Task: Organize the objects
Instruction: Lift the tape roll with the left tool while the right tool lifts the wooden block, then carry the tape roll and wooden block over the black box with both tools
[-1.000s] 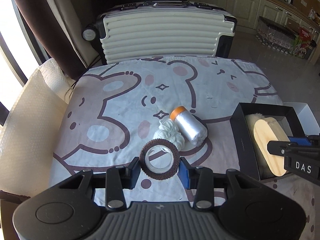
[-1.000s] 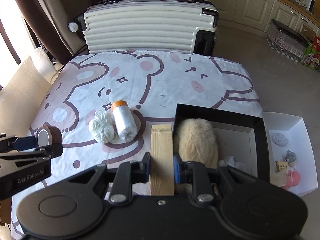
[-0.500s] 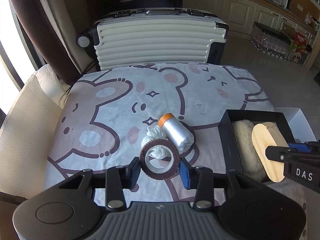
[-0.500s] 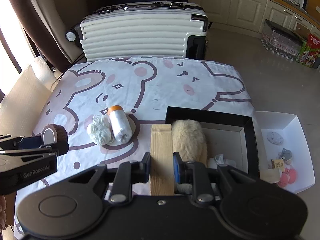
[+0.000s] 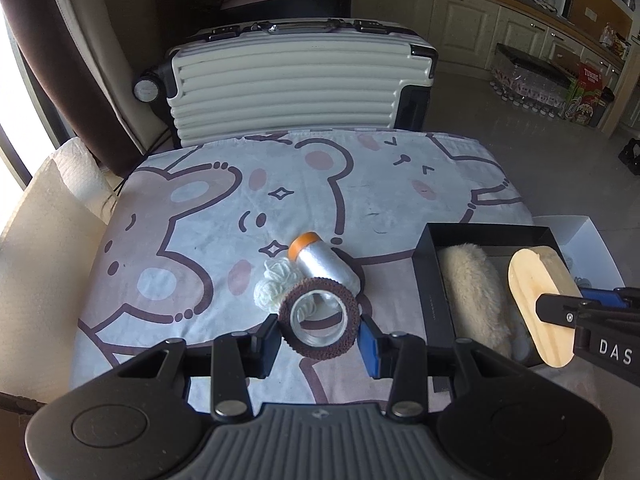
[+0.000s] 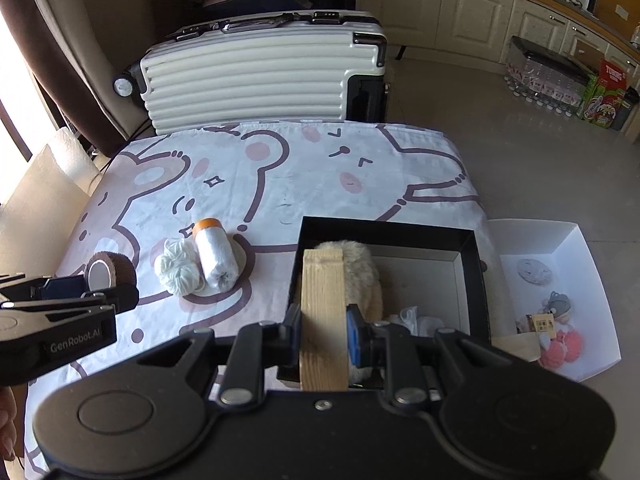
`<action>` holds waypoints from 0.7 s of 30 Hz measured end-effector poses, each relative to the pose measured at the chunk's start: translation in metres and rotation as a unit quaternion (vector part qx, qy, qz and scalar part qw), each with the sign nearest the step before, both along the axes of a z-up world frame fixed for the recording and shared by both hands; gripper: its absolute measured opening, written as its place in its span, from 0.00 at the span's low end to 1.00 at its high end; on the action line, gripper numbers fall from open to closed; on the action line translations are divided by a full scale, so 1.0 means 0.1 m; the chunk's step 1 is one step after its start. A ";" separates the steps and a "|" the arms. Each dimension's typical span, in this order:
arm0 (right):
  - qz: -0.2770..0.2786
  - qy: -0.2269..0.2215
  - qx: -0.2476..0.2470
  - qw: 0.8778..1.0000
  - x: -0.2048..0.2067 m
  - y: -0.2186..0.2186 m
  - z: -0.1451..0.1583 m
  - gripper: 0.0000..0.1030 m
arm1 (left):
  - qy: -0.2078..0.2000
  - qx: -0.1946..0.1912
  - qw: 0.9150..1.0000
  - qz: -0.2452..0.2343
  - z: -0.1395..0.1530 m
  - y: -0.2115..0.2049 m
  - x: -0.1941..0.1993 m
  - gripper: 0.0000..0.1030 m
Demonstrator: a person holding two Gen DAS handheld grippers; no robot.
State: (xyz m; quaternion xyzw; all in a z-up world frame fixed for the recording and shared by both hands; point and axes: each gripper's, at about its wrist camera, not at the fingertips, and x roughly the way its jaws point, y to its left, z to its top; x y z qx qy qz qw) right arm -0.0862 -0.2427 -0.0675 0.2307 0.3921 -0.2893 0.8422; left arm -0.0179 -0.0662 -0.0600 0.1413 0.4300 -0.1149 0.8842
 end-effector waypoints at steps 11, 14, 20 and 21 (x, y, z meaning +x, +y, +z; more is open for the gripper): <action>-0.034 0.003 -0.001 0.999 -0.28 -0.23 -0.08 0.23 | 0.006 -0.006 0.999 -0.034 -0.09 -0.35 -0.05 0.41; -0.040 0.005 -0.003 0.999 -0.34 -0.27 -0.10 0.23 | 0.008 -0.008 0.999 -0.040 -0.11 -0.42 -0.06 0.41; -0.059 0.007 -0.002 0.998 -0.47 -0.39 -0.15 0.23 | 0.010 -0.016 0.998 -0.052 -0.15 -0.55 -0.07 0.41; -0.063 0.007 -0.002 0.998 -0.49 -0.41 -0.15 0.23 | 0.010 -0.018 0.998 -0.053 -0.15 -0.57 -0.07 0.41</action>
